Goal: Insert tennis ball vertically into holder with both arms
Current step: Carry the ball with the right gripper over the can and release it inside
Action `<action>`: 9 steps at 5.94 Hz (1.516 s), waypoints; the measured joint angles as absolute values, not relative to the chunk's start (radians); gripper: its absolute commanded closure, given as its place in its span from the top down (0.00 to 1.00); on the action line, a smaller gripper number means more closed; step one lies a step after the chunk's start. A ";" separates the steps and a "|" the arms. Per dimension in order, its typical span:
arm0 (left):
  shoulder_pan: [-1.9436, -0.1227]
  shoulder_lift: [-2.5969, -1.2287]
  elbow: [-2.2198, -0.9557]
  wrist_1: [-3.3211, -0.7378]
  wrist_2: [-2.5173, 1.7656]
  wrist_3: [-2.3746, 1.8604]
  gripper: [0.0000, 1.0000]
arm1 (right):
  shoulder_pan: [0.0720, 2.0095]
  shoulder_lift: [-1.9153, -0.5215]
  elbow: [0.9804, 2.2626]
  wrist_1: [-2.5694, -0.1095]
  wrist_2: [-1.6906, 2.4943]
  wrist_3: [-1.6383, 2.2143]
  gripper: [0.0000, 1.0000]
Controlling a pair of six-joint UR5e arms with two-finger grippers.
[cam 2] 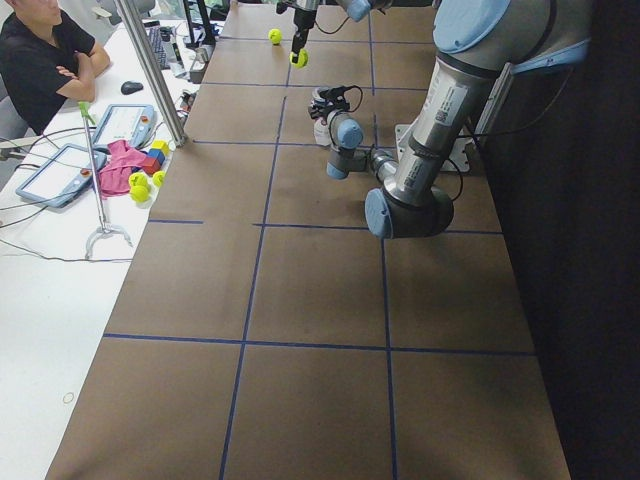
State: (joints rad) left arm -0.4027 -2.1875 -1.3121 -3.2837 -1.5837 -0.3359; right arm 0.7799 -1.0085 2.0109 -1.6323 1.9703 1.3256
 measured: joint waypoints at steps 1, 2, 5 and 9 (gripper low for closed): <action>-0.403 -2.187 -1.312 -3.285 -1.583 -0.336 0.73 | 0.743 -0.969 2.036 -1.654 1.965 1.395 0.04; -0.403 -2.184 -1.312 -3.285 -1.583 -0.336 0.73 | 0.709 -0.942 2.045 -1.671 1.949 1.426 0.04; -0.401 -2.177 -1.311 -3.296 -1.575 -0.336 0.76 | 0.608 -0.894 2.047 -1.685 1.873 1.440 0.04; -0.401 -2.176 -1.312 -3.300 -1.570 -0.336 0.78 | 0.533 -0.863 2.028 -1.686 1.808 1.475 0.06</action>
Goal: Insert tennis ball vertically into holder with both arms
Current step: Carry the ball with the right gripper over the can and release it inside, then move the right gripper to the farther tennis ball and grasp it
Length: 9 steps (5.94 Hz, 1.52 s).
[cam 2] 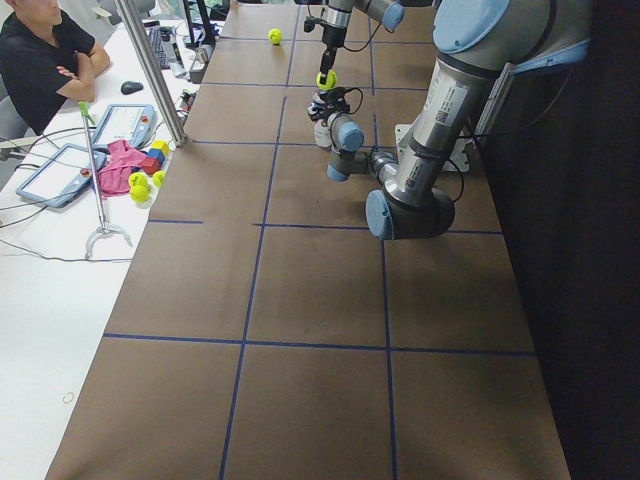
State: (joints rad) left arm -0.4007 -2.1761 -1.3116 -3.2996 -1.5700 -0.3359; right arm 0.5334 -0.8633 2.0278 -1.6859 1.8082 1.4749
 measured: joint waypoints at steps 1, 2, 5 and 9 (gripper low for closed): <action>-0.401 -2.175 -1.311 -3.300 -1.570 -0.336 0.78 | 0.529 -0.846 2.008 -1.686 1.804 1.479 0.06; -0.400 -2.174 -1.310 -3.300 -1.570 -0.336 0.78 | 0.528 -0.830 1.987 -1.686 1.802 1.481 0.08; -0.397 -2.174 -1.311 -3.300 -1.569 -0.336 0.78 | 0.528 -0.820 1.959 -1.686 1.784 1.484 0.99; -0.397 -2.172 -1.312 -3.301 -1.569 -0.336 0.78 | 0.528 -0.809 1.956 -1.684 1.787 1.552 1.00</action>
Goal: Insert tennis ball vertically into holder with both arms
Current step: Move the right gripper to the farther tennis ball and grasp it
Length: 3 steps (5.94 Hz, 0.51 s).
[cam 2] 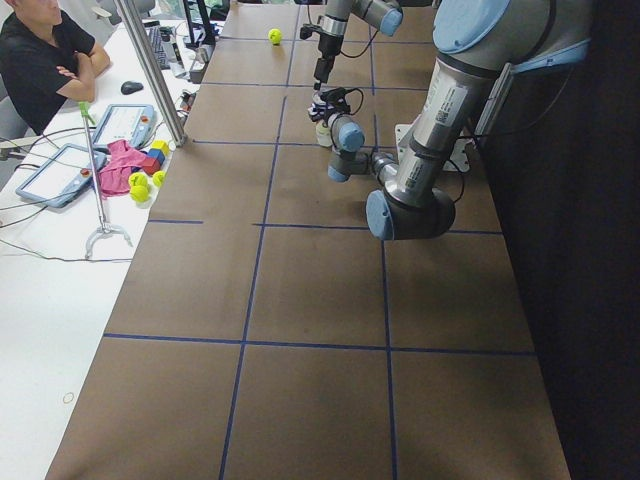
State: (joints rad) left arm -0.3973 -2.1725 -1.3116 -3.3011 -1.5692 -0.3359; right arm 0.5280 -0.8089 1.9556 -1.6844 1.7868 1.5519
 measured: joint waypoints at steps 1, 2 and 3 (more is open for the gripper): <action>-0.397 -2.171 -1.312 -3.301 -1.569 -0.336 0.78 | 0.540 -0.812 1.966 -1.685 1.796 1.551 1.00; -0.397 -2.170 -1.312 -3.301 -1.569 -0.336 0.78 | 0.590 -0.847 1.995 -1.685 1.844 1.540 1.00; -0.397 -2.169 -1.312 -3.301 -1.569 -0.336 0.78 | 0.688 -0.925 2.035 -1.685 1.939 1.469 1.00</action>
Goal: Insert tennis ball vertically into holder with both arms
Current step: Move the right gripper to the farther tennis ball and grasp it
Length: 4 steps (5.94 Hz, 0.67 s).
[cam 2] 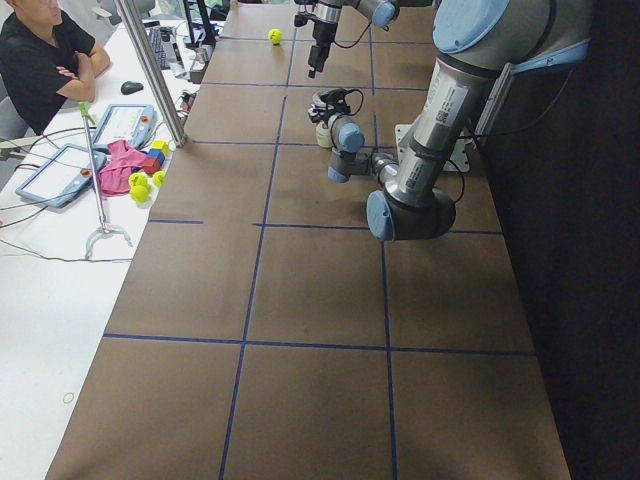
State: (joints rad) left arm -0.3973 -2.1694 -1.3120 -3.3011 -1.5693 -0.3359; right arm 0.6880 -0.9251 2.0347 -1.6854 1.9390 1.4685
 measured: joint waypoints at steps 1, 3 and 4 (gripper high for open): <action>-0.397 -2.169 -1.314 -3.301 -1.569 -0.336 0.81 | 0.810 -1.029 2.062 -1.683 2.030 1.314 1.00; -0.397 -2.169 -1.316 -3.301 -1.569 -0.336 0.81 | 1.045 -1.263 2.051 -1.677 2.099 0.853 0.99; -0.397 -2.170 -1.316 -3.301 -1.569 -0.336 0.84 | 1.147 -1.340 1.990 -1.676 2.113 0.625 0.99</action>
